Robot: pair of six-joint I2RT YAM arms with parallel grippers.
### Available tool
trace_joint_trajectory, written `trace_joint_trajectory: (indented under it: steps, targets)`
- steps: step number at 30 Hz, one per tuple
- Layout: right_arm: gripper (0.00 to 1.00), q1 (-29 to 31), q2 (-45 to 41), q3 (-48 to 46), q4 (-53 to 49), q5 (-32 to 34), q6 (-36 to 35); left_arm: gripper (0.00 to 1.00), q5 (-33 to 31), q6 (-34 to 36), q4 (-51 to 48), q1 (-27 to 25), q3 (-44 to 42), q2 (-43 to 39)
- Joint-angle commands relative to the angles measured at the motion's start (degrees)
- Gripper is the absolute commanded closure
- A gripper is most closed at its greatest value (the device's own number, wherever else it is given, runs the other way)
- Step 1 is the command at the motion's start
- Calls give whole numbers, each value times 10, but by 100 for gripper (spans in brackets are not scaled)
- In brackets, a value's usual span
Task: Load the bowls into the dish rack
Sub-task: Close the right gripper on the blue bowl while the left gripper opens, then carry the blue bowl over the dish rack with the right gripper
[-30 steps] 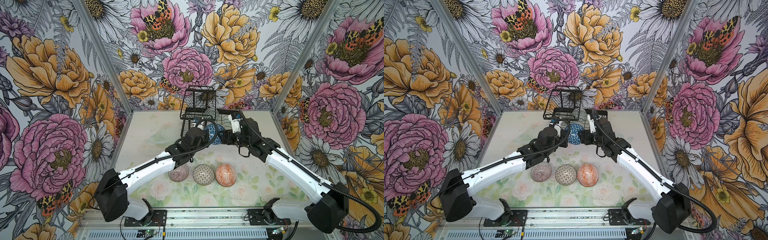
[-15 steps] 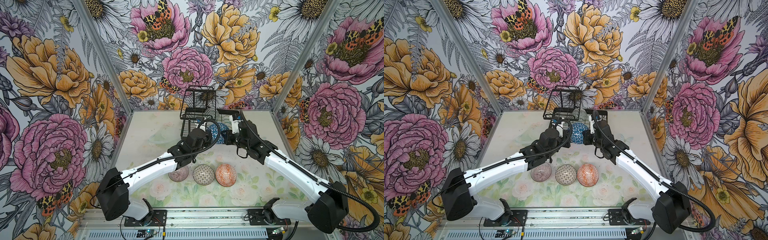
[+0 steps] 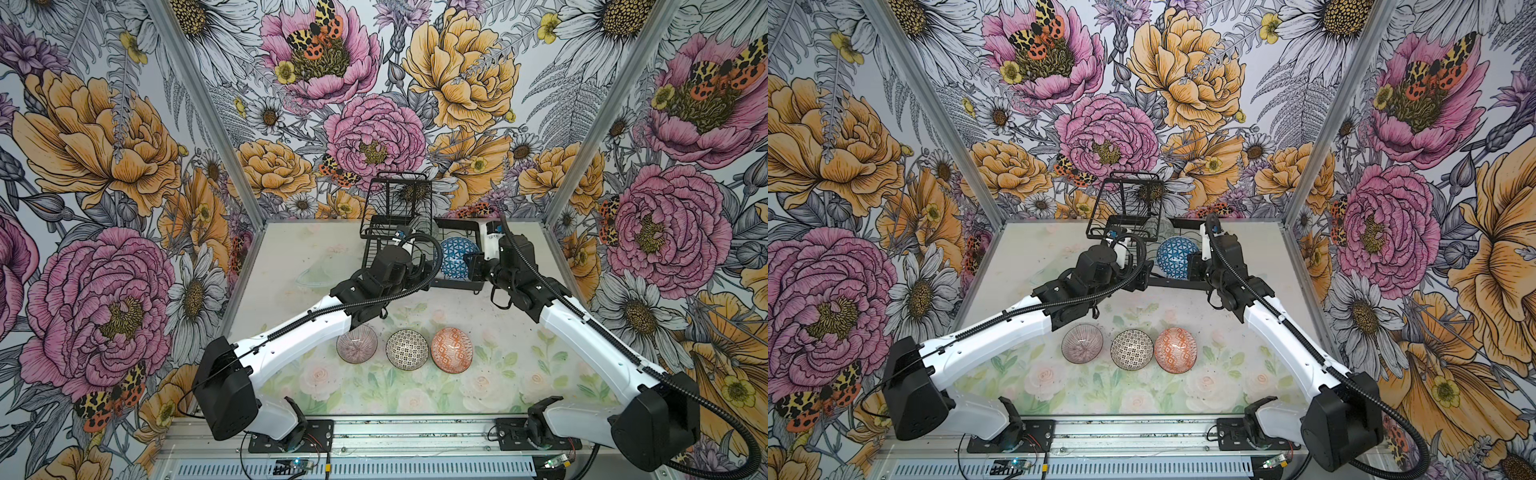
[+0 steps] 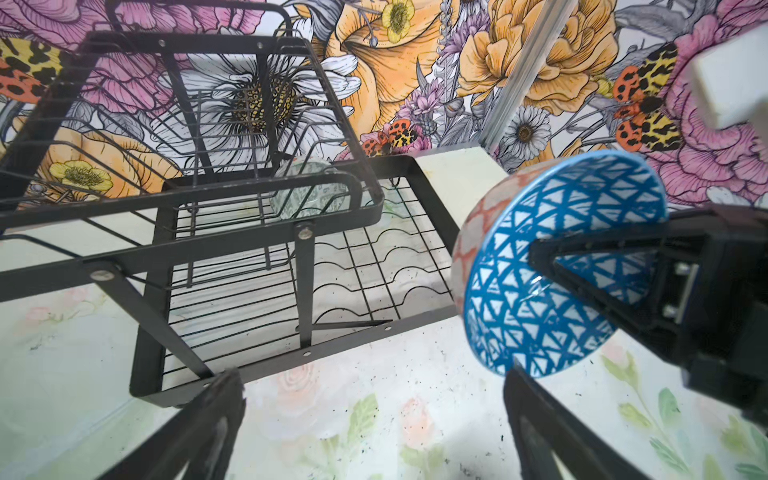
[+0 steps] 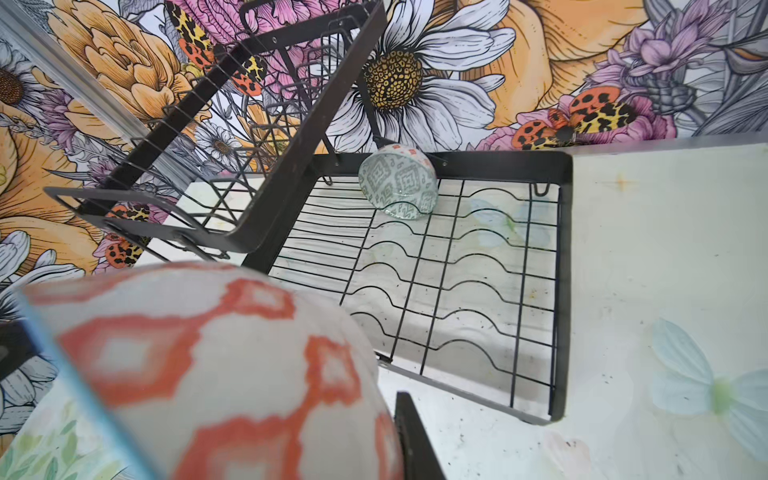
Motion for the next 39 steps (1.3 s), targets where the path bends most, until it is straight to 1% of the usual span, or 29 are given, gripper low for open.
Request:
trace_joint_trajectory:
  steps: [1, 5, 6, 8, 15, 17, 19, 25, 29, 35, 39]
  targets:
    - [100, 3, 1, 18, 29, 33, -78, 1, 37, 43, -96, 19, 17, -7]
    - [100, 1, 33, 41, 40, 110, -173, 1, 51, 51, -131, 33, 27, 3]
    - [100, 0, 42, 48, 48, 125, -196, 1, 69, 52, -136, 34, 30, 6]
    - [100, -5, 67, 59, 70, 153, -260, 1, 77, 55, -143, 38, 30, 8]
    - [100, -46, 162, 86, 203, 162, -424, 1, 117, 48, -143, 65, 32, 7]
    - [100, -53, 191, 83, 265, 157, -480, 1, 123, 54, -143, 74, 34, 5]
    - [100, -60, 220, 87, 318, 157, -521, 1, 125, 61, -144, 83, 36, 4]
    - [100, -79, 329, 142, 425, 162, -598, 1, 126, 67, -146, 92, 39, -3]
    - [100, -91, 386, 174, 482, 155, -647, 1, 125, 67, -147, 96, 37, -6]
    - [100, -103, 454, 212, 529, 139, -701, 1, 133, 67, -150, 108, 40, 1]
    - [100, -105, 487, 227, 541, 131, -726, 1, 139, 72, -156, 115, 47, 10]
